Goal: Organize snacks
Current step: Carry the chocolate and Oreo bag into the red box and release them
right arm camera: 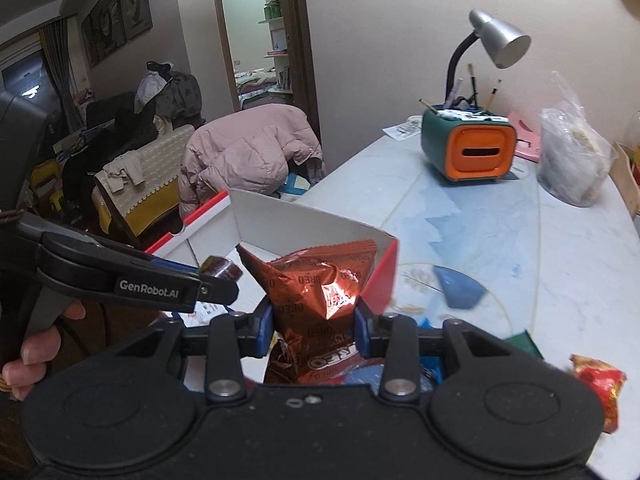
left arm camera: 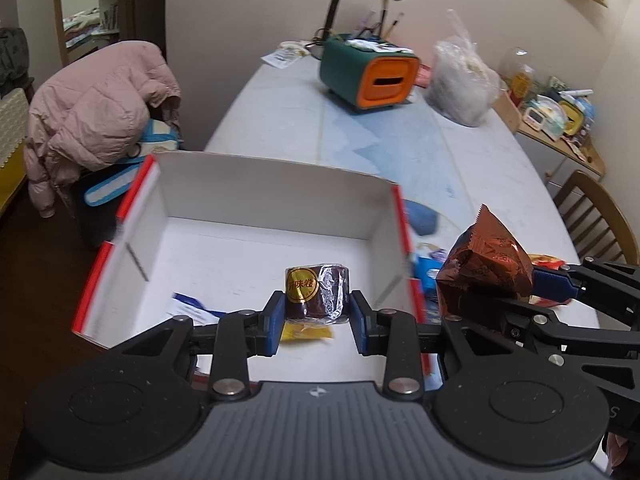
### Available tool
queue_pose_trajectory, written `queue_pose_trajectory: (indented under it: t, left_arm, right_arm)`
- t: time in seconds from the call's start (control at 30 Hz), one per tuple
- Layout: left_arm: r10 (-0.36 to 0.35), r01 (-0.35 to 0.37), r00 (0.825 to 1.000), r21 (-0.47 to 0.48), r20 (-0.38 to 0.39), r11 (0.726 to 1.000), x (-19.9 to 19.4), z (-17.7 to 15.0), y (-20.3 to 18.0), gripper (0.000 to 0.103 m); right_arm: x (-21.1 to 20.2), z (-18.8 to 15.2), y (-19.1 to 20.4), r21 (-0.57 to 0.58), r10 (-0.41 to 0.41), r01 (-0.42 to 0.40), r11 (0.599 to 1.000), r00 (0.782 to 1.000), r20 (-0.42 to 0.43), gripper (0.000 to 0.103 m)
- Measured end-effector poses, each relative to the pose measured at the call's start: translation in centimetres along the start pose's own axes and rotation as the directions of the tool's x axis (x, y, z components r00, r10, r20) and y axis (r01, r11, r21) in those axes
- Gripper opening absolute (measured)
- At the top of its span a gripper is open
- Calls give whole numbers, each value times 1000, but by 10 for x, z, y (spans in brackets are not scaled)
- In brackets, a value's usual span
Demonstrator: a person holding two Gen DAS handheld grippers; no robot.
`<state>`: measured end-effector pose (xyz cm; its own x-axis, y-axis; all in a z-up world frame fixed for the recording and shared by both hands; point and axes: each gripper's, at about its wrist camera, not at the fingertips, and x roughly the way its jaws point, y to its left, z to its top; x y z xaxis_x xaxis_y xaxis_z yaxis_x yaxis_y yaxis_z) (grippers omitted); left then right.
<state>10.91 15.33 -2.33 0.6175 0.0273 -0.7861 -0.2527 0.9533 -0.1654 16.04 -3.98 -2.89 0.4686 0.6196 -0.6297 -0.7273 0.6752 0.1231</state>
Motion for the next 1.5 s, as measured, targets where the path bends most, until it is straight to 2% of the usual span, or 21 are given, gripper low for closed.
queue_pose_trajectory:
  t: [0.3,0.67,1.07,1.3,1.5]
  left_arm:
    - [51,-52,998,-20,-35,998,24,18,51,33]
    - [97,-102,986,-30,-132,994,80,37,90,33]
    - [125,-125,948,18,-292,992,127,47,95,33]
    - [138,-132,920,41,-366,990,143,51,94,33]
    - [138,-131,916,44,-378,990,145,53,92,33]
  right_arm:
    - [53,16,25,-23,-9,8,1000,999,-50,37]
    - [121,23,38,-78,-44,34,996,990,-137,37]
    - [166,19,43,-94,-59,34,995,960,-272,37]
    - [171,15,41,-85,-70,46,995,951,-300,37]
    - [172,15,41,-77,-76,55,995,949,-307,39]
